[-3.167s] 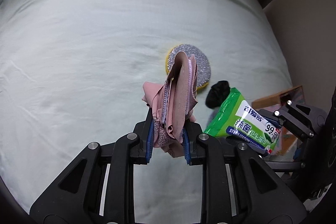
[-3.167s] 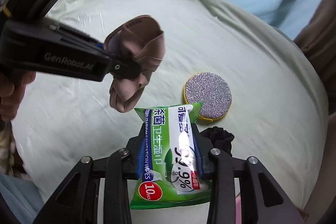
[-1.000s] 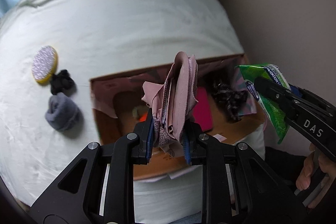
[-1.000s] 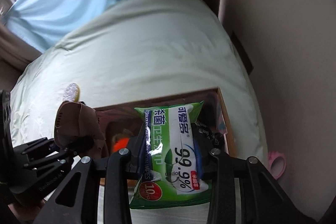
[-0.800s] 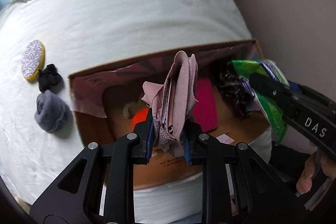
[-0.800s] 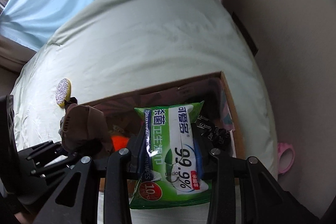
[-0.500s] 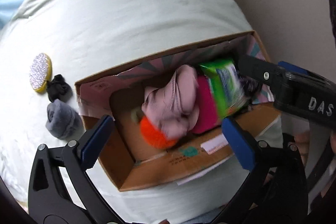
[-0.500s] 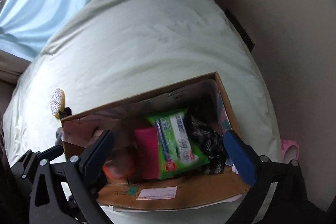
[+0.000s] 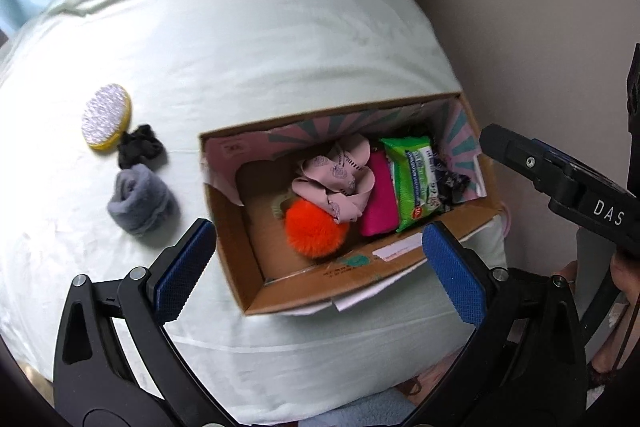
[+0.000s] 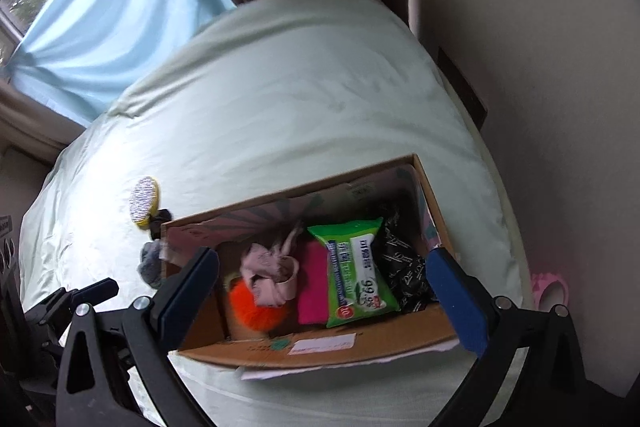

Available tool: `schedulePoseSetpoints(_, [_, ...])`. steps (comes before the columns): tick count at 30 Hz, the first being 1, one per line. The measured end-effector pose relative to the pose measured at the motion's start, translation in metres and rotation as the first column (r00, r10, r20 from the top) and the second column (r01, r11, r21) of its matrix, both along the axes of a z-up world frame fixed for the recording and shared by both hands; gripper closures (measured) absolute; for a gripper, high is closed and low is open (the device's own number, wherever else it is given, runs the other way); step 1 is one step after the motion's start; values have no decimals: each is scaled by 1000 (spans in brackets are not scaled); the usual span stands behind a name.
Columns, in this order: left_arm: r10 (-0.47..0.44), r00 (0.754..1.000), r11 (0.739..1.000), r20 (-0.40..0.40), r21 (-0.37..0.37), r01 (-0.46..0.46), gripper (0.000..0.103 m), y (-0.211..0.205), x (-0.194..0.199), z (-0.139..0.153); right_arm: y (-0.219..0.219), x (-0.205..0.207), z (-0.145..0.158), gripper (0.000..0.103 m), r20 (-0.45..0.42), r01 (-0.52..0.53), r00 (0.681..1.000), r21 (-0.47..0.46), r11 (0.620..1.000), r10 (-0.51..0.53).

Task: Organize soft objects
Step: 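Open both tools to drop the scrunchie and wipes into the box, then move both tools back toward the sponge, black scrunchie and grey sock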

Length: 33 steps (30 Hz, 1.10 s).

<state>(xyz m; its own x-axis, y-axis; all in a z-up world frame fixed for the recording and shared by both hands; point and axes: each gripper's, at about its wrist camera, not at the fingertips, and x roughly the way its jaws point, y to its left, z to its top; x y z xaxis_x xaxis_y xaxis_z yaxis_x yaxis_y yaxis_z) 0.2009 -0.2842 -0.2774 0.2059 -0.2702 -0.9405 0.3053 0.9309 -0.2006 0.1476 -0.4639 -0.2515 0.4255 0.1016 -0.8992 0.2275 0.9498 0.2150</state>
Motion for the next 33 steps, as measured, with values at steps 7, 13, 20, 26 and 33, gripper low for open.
schedulePoseSetpoints(7, [34, 991, 998, 132, -52, -27, 0, 50, -28, 66, 41, -26, 63, 0, 87, -43, 995, -79, 996, 50])
schedulePoseSetpoints(13, [65, 970, 996, 233, -67, -51, 0, 115, -53, 114, 90, -50, 109, 0, 168, -71, 982, -113, 991, 90])
schedulePoseSetpoints(20, [112, 930, 994, 351, -56, -98, 0, 207, -78, 154, 175, -78, 144, 0, 245, -101, 960, -159, 982, 138])
schedulePoseSetpoints(26, [178, 897, 984, 406, -93, -153, 0, 281, -95, 169, 241, -94, 160, 0, 329, -115, 927, -209, 971, 180])
schedulePoseSetpoints(33, [194, 896, 981, 400, -110, -163, 1, 333, -96, 160, 294, -96, 158, 0, 363, -148, 907, -195, 970, 212])
